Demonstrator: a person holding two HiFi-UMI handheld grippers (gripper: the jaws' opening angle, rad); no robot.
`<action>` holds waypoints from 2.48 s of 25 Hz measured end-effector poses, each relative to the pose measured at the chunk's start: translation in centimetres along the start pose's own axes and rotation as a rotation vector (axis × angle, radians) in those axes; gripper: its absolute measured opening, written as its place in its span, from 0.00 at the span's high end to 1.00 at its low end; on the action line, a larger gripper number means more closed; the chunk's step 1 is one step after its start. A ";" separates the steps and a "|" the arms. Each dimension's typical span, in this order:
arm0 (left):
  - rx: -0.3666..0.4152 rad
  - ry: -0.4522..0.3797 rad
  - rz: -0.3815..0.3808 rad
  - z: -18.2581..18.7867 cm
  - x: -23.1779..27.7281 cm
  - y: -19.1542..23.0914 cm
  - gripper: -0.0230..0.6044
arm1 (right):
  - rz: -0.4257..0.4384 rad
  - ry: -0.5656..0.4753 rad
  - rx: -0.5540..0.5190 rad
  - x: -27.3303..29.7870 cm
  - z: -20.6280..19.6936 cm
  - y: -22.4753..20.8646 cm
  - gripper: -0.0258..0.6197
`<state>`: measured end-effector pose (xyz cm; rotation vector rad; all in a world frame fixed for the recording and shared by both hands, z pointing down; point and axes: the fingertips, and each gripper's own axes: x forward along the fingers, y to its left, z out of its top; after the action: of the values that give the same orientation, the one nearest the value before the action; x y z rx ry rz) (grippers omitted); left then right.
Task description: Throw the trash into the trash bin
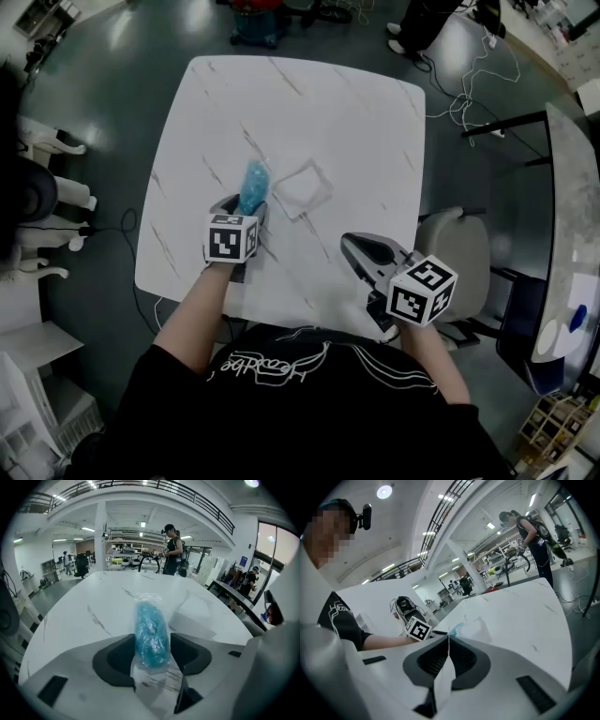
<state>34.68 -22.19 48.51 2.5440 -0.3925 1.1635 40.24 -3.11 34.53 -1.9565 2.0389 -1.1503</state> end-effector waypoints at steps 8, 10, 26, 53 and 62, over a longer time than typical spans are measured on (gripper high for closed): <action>-0.057 -0.009 -0.001 -0.3 -1.2 0.0 0.82 | 0.006 -0.003 0.009 -0.8 -0.8 0.6 0.91; -0.076 -0.023 -0.003 -0.3 -1.8 -0.2 0.85 | 0.011 0.003 0.004 -0.8 -1.1 1.0 0.91; -0.166 -0.320 -0.062 0.0 -15.9 -4.9 0.91 | 0.089 0.031 -0.087 -3.1 -4.5 7.7 0.91; -0.308 -0.677 0.062 -14.4 -41.5 -11.4 0.91 | 0.340 0.114 -0.379 -8.1 -13.2 24.6 0.91; -0.466 -0.640 0.230 -22.7 -44.5 -5.8 0.91 | 0.473 0.234 -0.386 -2.2 -17.3 29.2 0.91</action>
<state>-6.68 -2.91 27.46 2.4142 -0.9930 0.2235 7.21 3.48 29.54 -1.3690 2.8175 -0.9633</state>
